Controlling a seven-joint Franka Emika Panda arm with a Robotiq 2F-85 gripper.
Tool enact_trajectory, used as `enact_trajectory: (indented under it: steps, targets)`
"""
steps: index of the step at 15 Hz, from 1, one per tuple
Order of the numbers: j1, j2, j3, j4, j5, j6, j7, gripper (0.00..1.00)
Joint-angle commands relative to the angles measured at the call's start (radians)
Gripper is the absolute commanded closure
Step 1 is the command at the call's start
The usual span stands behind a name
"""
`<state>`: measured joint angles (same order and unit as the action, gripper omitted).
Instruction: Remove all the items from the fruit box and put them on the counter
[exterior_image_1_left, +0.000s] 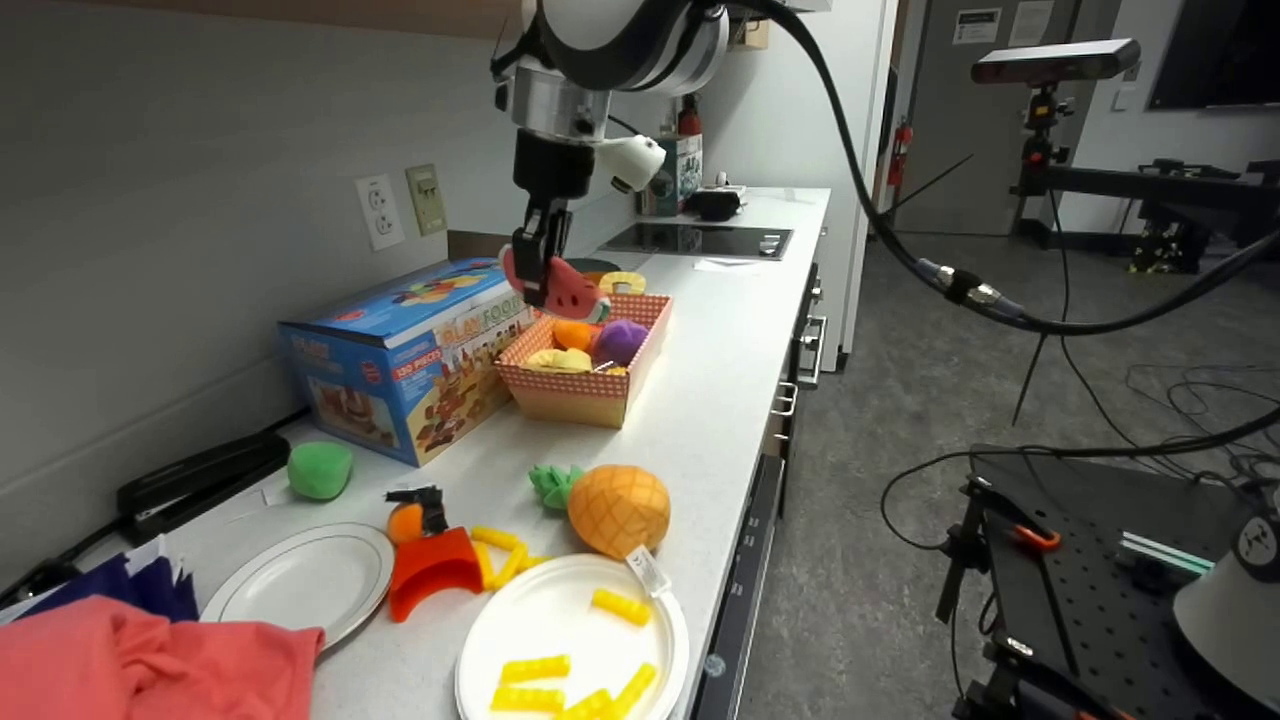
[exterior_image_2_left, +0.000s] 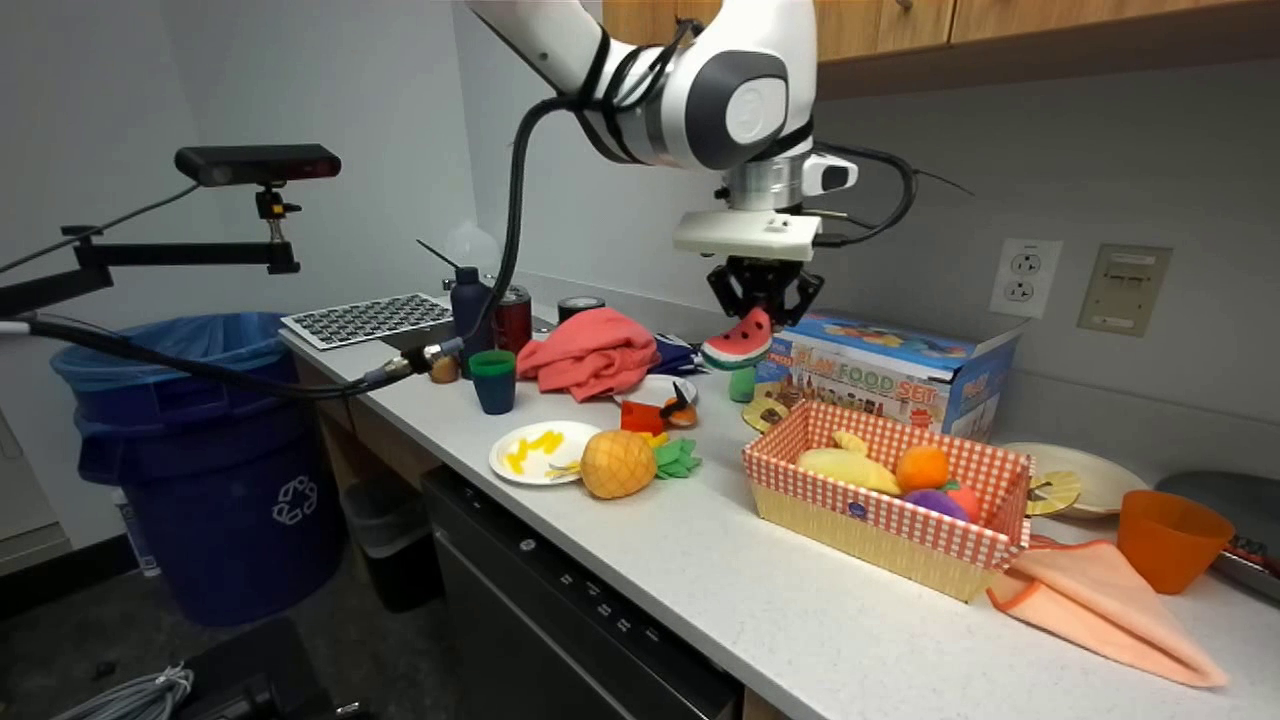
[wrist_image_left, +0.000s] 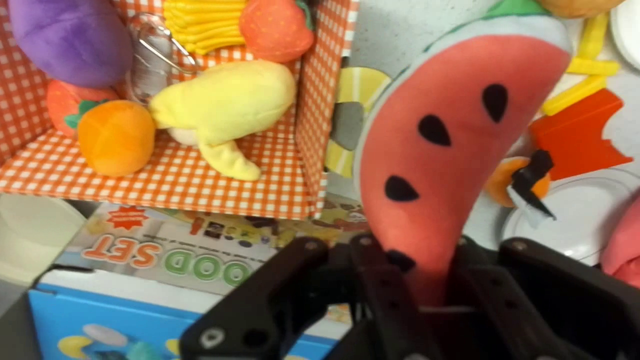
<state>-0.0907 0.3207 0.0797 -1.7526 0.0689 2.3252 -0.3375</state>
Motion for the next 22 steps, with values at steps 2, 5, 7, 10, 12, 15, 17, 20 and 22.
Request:
enact_trajectory:
  steps: [2,5,7,10,12,15,17,20,22]
  targets:
    - [0.045,-0.063,0.053,-0.122,0.036,0.046,-0.095,0.97]
    - [0.069,-0.031,0.086,-0.125,0.071,0.037,-0.124,0.97]
    - [0.084,0.000,0.095,-0.116,0.074,0.026,-0.118,0.97]
    - [0.101,0.048,0.099,-0.095,0.062,0.021,-0.091,0.97]
    - [0.109,0.075,0.098,-0.083,0.055,0.013,-0.077,0.93]
    - [0.112,0.089,0.103,-0.078,0.054,0.013,-0.084,0.56]
    - [0.110,0.082,0.107,-0.080,0.053,0.009,-0.099,0.41]
    - [0.106,0.054,0.105,-0.087,0.042,0.003,-0.109,0.19]
    - [0.100,0.030,0.098,-0.093,0.036,-0.004,-0.115,0.04]
